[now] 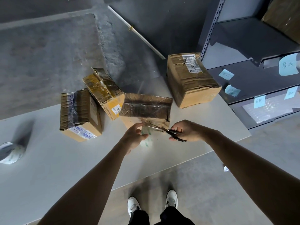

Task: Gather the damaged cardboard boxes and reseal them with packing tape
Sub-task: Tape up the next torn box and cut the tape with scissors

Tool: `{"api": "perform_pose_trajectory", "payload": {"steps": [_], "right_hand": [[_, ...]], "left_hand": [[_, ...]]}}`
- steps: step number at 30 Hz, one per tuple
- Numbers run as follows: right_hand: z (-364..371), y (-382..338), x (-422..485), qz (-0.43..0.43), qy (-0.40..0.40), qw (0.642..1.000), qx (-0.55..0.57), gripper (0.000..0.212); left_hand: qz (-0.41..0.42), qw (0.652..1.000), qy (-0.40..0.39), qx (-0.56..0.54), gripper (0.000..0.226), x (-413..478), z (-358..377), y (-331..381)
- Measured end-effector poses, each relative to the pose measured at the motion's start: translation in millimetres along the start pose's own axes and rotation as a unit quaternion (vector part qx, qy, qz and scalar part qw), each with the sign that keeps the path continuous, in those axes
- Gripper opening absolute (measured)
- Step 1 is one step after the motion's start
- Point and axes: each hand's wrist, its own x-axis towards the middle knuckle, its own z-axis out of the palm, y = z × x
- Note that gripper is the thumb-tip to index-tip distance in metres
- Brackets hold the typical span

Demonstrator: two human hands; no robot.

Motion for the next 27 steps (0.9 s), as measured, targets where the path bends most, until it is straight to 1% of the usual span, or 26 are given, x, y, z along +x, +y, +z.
{"api": "perform_pose_trajectory", "payload": {"steps": [8,17,21,23,25,27], "right_hand": [[-6.3,-6.6,14.7,0.001,-0.008,1.0,-0.015,0.033],[-10.2,-10.5,19.1,0.002,0.003,0.999,-0.036,0.029],[-12.2,-13.0,19.6,0.004,0.003,0.999,-0.035,0.03],[-12.5,-12.7,19.9,0.002,0.003,0.999,-0.043,0.024],[-12.9,-12.3,19.7,-0.002,0.004,0.998,-0.055,0.015],[-13.8,-12.7,19.9,-0.008,0.003,0.998,-0.066,0.015]], "left_hand": [[-0.009,1.0,-0.002,-0.012,0.066,2.0,-0.2,-0.8],[-0.004,1.0,-0.013,-0.019,0.064,1.7,-1.2,-0.2],[-0.026,0.995,-0.032,-0.096,0.064,3.2,-1.0,-2.1],[-0.03,0.991,-0.036,-0.122,0.063,5.9,-0.3,-4.0],[-0.028,0.99,-0.029,-0.134,0.059,7.5,0.7,-4.3],[-0.018,0.99,-0.005,-0.138,0.052,6.4,2.2,-2.5]]}}
